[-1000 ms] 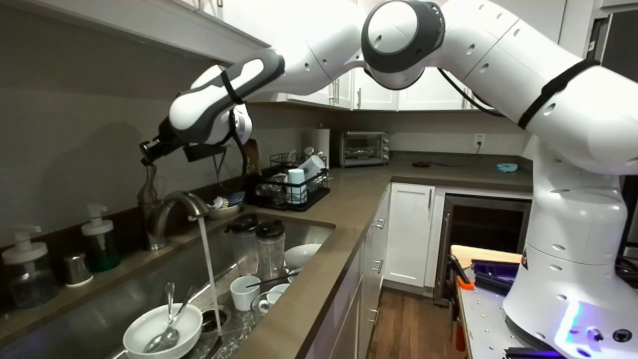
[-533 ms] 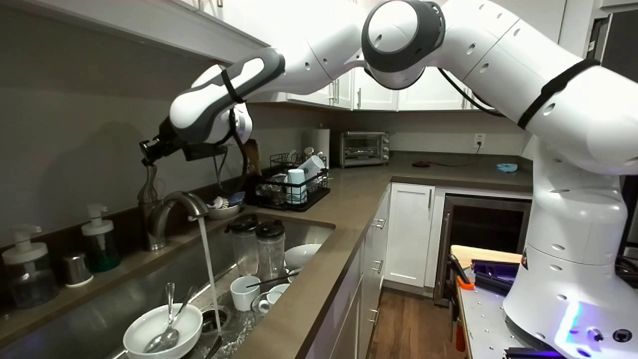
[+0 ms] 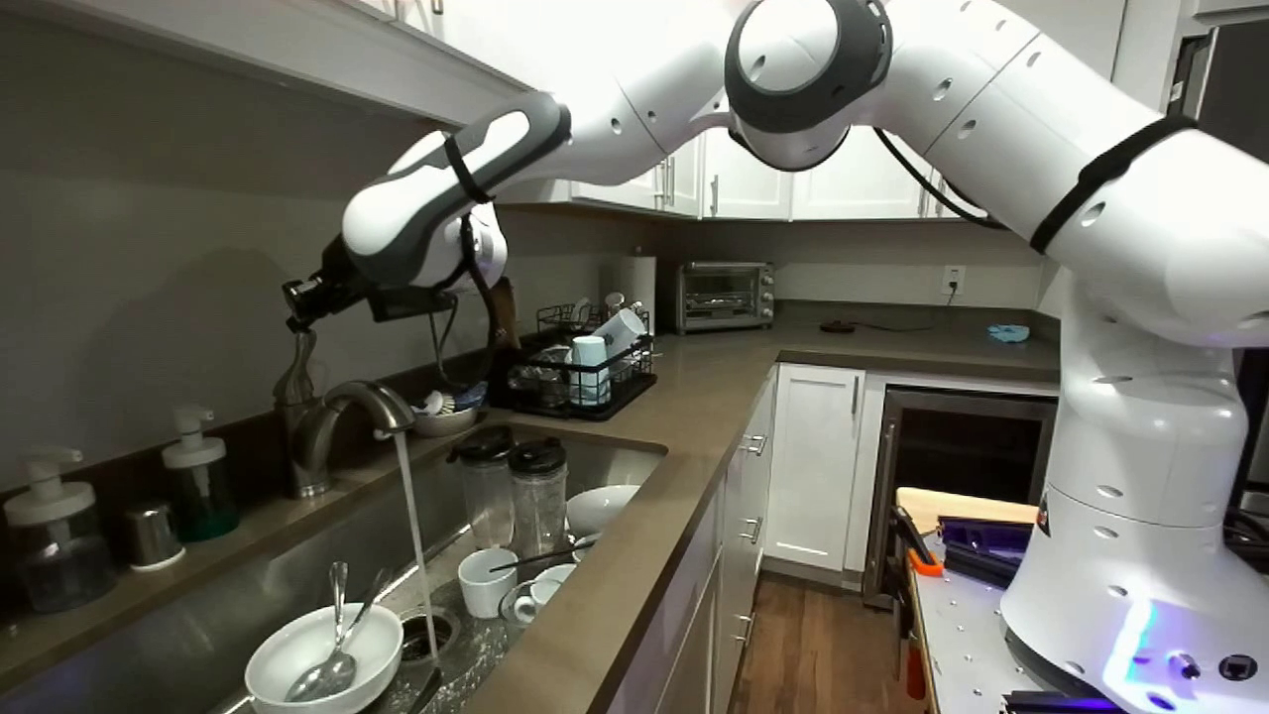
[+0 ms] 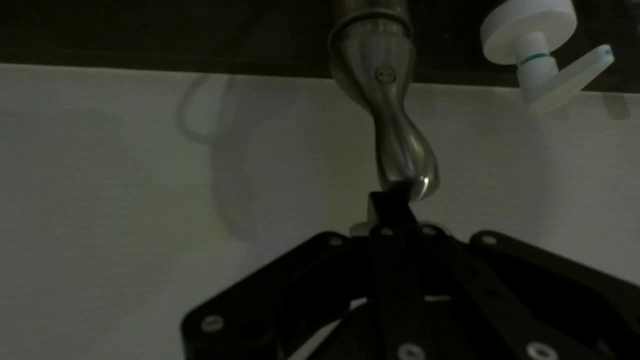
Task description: Close the tap
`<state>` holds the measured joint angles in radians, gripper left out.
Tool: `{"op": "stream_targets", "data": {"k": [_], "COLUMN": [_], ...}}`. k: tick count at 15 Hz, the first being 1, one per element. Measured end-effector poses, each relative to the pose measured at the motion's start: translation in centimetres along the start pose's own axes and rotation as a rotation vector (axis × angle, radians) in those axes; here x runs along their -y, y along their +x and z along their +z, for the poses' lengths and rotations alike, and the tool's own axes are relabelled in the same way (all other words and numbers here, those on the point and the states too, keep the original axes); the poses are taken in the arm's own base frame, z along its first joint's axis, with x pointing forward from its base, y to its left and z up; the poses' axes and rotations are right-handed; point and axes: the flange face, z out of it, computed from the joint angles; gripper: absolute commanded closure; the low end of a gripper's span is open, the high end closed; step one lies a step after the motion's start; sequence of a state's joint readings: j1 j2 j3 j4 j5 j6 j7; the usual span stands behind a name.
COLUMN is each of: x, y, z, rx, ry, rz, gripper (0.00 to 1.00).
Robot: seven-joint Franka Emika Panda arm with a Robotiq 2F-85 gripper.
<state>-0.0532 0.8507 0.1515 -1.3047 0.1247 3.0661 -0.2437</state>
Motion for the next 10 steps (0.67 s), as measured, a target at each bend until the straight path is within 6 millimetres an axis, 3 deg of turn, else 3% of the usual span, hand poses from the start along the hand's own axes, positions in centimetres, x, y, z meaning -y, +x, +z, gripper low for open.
{"op": "stream_targets", "data": {"k": [10], "x": [0.9], "y": [-3.9], "z": [-1.3], "rx": [-0.061], "ry": [-0.022], "rz": [0.012], "gripper": [1.0]}}
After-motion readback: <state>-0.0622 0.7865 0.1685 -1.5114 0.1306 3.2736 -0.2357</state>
